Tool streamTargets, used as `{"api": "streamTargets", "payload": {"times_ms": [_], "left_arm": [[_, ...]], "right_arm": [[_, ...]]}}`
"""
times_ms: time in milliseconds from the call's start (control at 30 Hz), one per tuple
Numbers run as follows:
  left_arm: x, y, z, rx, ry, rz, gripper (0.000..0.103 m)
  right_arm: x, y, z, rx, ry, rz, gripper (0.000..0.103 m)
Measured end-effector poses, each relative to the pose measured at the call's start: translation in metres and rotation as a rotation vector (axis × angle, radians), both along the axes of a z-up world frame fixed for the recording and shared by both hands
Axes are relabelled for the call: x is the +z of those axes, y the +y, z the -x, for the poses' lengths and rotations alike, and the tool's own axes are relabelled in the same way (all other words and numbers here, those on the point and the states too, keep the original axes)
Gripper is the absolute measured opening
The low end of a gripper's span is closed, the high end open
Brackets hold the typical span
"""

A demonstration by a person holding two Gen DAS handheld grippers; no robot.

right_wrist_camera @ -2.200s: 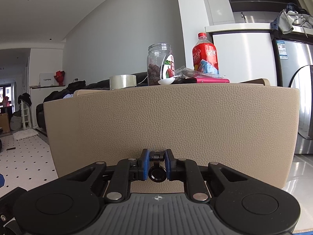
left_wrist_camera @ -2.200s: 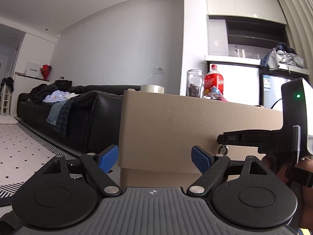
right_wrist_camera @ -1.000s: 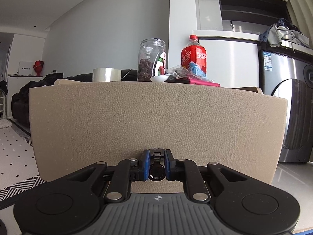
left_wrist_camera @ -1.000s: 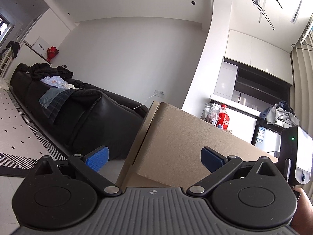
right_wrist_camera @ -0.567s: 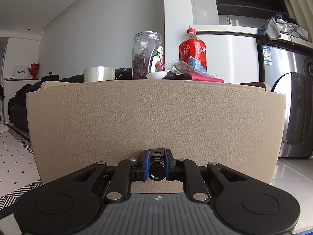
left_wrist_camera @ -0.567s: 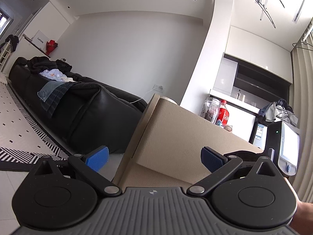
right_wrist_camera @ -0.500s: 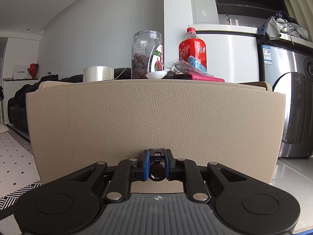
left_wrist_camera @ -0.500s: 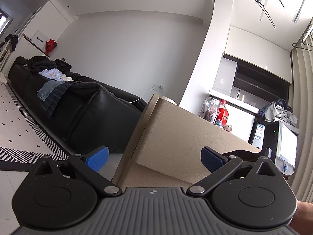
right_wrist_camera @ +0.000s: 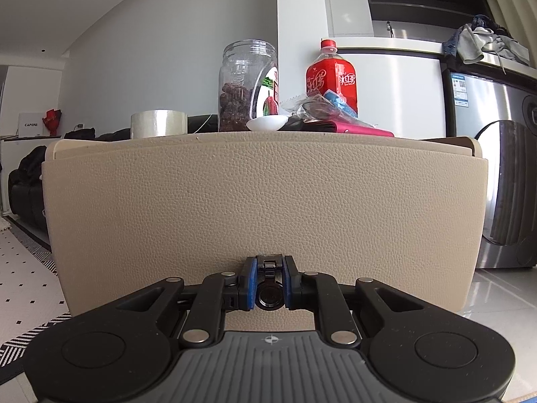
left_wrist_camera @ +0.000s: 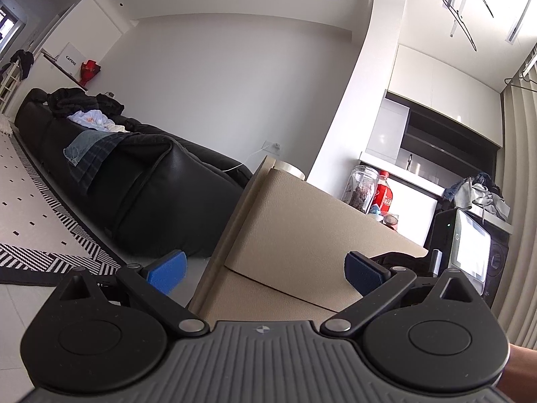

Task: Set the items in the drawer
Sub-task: 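Push the drawer front shut with the closed right tool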

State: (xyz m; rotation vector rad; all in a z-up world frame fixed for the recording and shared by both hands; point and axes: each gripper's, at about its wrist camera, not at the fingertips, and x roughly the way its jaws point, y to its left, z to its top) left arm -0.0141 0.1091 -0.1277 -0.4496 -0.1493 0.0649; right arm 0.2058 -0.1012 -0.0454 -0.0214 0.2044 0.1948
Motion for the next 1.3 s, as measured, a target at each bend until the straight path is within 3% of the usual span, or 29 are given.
{"api": "streamTargets", "payload": {"times_ms": [467, 800, 967, 1133, 1300], "left_arm": [[0.001, -0.002, -0.001, 0.014, 0.006, -0.006, 0.103], [0.001, -0.008, -0.003, 0.010, 0.033, -0.014, 0.103], [0.003, -0.016, -0.007, 0.035, 0.076, -0.053, 0.103], [0.005, -0.022, -0.005, 0.040, 0.059, -0.069, 0.103], [0.009, -0.039, -0.006, 0.066, 0.075, -0.166, 0.103]], "right_arm": [[0.004, 0.000, 0.004, 0.007, 0.005, 0.026, 0.017], [0.013, -0.007, 0.062, 0.092, -0.080, 0.085, 0.014], [0.021, -0.025, 0.092, 0.102, -0.099, 0.073, 0.014], [0.023, -0.050, 0.128, 0.124, -0.161, 0.119, 0.014], [0.019, -0.073, 0.166, 0.141, -0.218, 0.181, 0.014]]}}
